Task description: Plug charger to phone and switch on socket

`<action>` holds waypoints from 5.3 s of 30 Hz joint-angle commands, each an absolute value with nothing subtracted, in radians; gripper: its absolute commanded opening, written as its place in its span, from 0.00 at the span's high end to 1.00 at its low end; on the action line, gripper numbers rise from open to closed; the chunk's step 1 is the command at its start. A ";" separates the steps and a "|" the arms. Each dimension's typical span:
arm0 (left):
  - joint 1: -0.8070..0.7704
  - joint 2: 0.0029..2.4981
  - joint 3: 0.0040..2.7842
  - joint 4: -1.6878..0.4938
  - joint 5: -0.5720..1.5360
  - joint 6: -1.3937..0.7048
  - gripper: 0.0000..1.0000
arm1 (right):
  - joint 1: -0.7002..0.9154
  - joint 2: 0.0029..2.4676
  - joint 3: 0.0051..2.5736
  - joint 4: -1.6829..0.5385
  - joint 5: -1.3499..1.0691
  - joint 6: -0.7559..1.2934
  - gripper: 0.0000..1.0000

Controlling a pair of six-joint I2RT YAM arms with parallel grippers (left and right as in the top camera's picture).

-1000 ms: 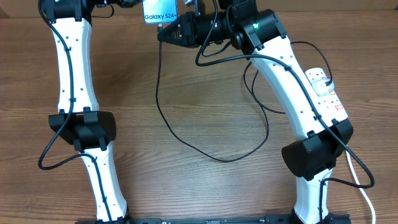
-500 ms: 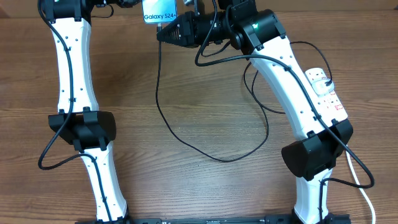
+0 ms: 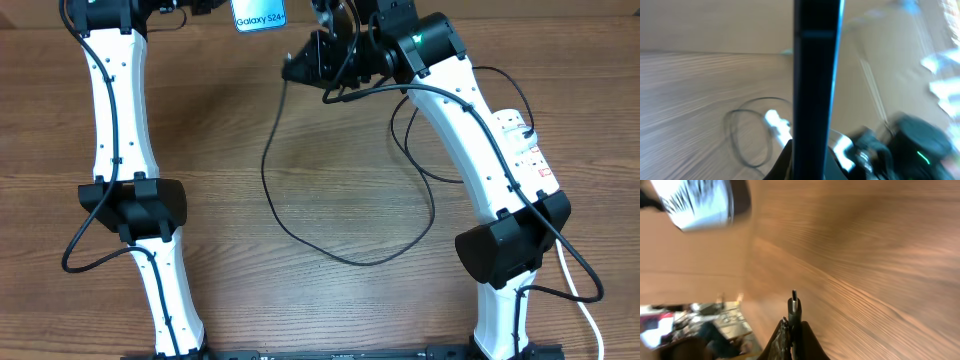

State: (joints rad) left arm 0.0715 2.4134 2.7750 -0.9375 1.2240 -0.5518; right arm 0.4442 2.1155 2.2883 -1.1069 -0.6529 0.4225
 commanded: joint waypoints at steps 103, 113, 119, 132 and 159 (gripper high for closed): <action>0.059 2.380 2.796 -1.374 0.367 -0.508 0.96 | 0.637 2.091 1.493 -1.145 0.130 0.599 0.96; 0.059 2.380 2.796 -1.376 0.386 -0.500 0.96 | 0.638 2.091 1.485 -1.132 0.080 0.599 0.96; 0.059 2.380 2.796 -1.376 0.393 -0.500 0.96 | 0.632 2.091 1.444 -1.100 0.060 0.603 0.96; 0.058 2.380 2.796 -1.376 0.423 -0.493 0.96 | 0.626 2.091 1.523 -1.145 0.051 0.606 0.96; 0.058 2.380 2.796 -1.380 0.423 -0.493 0.96 | 0.723 2.091 1.541 -1.283 0.079 0.644 0.74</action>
State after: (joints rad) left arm 0.0650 2.4134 2.7750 -1.3842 0.3927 -0.5167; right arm 0.7013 2.0876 1.5776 -1.3045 0.0109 0.5770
